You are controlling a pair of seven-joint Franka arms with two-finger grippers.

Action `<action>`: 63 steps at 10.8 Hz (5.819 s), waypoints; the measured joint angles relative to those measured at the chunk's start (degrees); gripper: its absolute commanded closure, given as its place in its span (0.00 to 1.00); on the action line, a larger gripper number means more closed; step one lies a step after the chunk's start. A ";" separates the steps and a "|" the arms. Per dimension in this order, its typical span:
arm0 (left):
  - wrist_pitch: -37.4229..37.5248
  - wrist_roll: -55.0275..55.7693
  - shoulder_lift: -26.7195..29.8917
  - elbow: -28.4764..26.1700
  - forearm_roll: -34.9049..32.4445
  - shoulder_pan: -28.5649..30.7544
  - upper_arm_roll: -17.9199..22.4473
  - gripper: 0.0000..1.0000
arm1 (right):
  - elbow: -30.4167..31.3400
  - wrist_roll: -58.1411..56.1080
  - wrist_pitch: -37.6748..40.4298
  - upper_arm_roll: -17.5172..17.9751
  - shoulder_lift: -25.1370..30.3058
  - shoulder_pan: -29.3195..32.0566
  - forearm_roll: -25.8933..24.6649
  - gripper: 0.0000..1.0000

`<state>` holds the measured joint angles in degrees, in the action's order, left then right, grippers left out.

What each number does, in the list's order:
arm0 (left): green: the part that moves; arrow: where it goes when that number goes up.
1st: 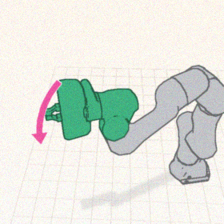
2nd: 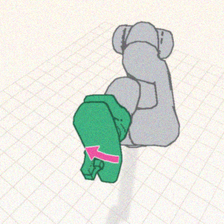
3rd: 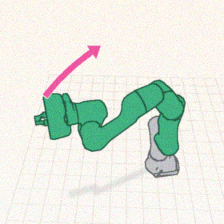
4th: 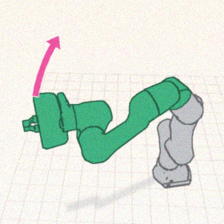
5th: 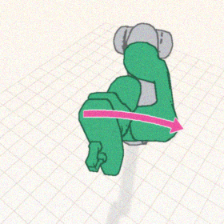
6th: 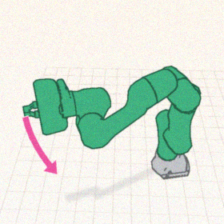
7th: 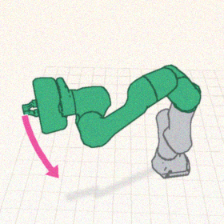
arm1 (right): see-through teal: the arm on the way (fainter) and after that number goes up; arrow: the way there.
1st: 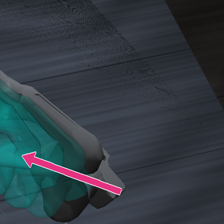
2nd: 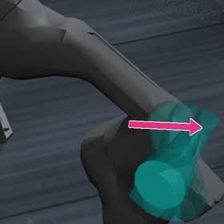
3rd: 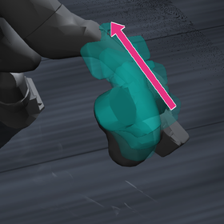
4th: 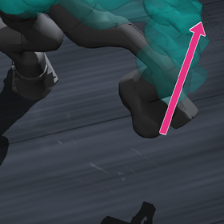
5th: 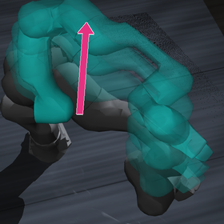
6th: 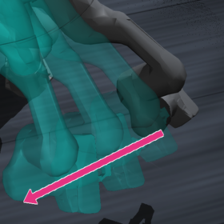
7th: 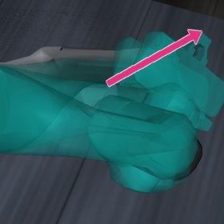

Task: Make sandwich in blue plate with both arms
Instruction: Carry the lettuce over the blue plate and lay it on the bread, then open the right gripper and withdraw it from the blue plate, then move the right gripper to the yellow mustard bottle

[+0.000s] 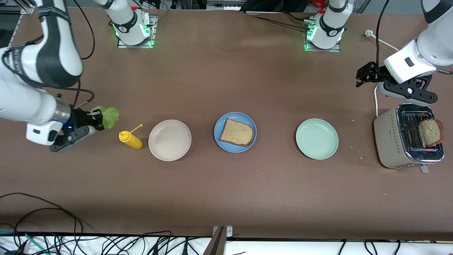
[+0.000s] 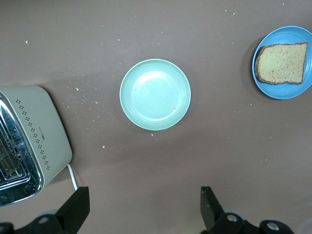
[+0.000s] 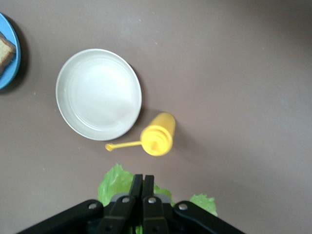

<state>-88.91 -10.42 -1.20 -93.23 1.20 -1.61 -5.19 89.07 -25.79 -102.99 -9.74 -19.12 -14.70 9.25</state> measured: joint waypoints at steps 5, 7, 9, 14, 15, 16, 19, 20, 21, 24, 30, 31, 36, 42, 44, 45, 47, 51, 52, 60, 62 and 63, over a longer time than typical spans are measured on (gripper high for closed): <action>-0.02 0.00 -0.01 -0.01 0.00 0.01 0.02 0.00 | -11.51 26.53 1.53 -2.71 -9.74 -16.01 2.94 1.00; -0.02 0.00 0.00 -0.01 0.00 0.02 0.03 0.00 | -15.83 37.66 1.40 -2.85 -14.28 -20.79 5.50 1.00; -0.02 0.00 -0.01 -0.01 0.00 0.02 0.04 0.00 | -19.98 47.15 0.75 -3.01 -18.45 -25.03 6.65 1.00; -0.02 0.00 0.00 -0.02 0.00 0.02 0.03 0.00 | -25.78 63.59 -9.19 -3.11 -27.43 -30.21 12.61 1.00; -0.02 0.00 -0.01 -0.02 0.00 0.02 0.03 0.00 | -26.83 65.23 -12.82 -3.11 -29.97 -31.43 12.64 1.00; -0.03 0.00 -0.01 -0.03 0.00 0.02 0.04 0.00 | -27.42 66.75 -16.17 -3.14 -32.28 -32.39 12.65 1.00; -0.03 0.00 -0.01 -0.03 0.00 0.02 0.04 0.00 | -28.58 68.11 -21.96 -3.17 -36.92 -33.47 12.66 1.00; -0.03 0.00 -0.01 -0.03 0.00 0.02 0.04 0.00 | -28.74 68.22 -22.57 -3.19 -37.55 -33.48 12.67 0.99; -0.03 0.00 -0.01 -0.03 0.00 0.02 0.04 0.00 | -28.79 68.23 -23.16 -3.20 -38.03 -33.53 12.67 0.01; -0.03 0.00 -0.01 -0.03 0.00 0.02 0.04 0.00 | -28.82 68.23 -26.71 -3.34 -39.83 -34.26 12.57 0.00; -0.03 0.00 -0.01 -0.03 0.00 0.03 0.04 0.00 | -30.06 67.55 -26.55 -6.13 -39.71 -35.08 12.42 0.00; -0.03 0.00 -0.01 -0.03 0.00 0.03 0.04 0.00 | -30.07 65.81 -24.95 -6.68 -39.13 -35.01 12.40 0.00; -0.03 0.00 -0.08 -0.04 0.00 0.23 0.11 0.00 | -23.36 49.10 -11.32 -7.70 -26.33 -29.83 12.15 0.00; -0.39 -0.26 -0.87 -0.04 0.00 3.29 0.36 0.00 | -12.36 24.89 -1.11 -5.70 -12.24 -19.10 8.45 0.00; -0.43 -0.26 -0.88 -0.02 0.00 3.26 0.24 0.00 | -10.30 17.84 3.24 -3.98 -7.70 -12.91 4.40 0.00; -0.44 -0.26 -0.88 -0.01 0.00 3.17 0.18 0.00 | -9.80 13.00 5.51 -3.48 -6.02 -9.65 3.80 0.00; -0.45 -0.26 -0.88 -0.01 0.00 2.99 -0.01 0.00 | -9.43 0.83 9.55 -2.60 -3.83 -3.11 3.30 0.00; -0.46 -0.26 -0.88 0.01 0.00 2.86 -0.16 0.00 | -7.58 -32.17 14.66 -2.22 -3.75 10.88 7.91 0.00; -0.47 -0.26 -0.88 0.01 0.00 2.85 -0.17 0.00 | -7.05 -37.72 14.62 -2.14 -4.26 13.14 11.77 0.00; -0.49 -0.26 -0.96 0.11 0.00 2.84 -0.22 0.00 | -6.82 -63.20 8.83 -1.54 -19.25 16.70 38.37 0.00; -0.51 -0.26 -0.96 0.13 0.00 2.83 -0.22 0.00 | -7.27 -69.57 7.51 -1.54 -22.80 16.82 41.19 0.00; -0.51 -0.26 -0.97 0.14 0.00 2.82 -0.24 0.00 | -7.40 -73.12 7.40 -1.54 -24.02 16.89 42.52 0.00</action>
<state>-89.41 -10.68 -2.17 -93.08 1.20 1.22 -5.42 81.67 -98.91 -95.59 -11.28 -43.14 2.19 51.77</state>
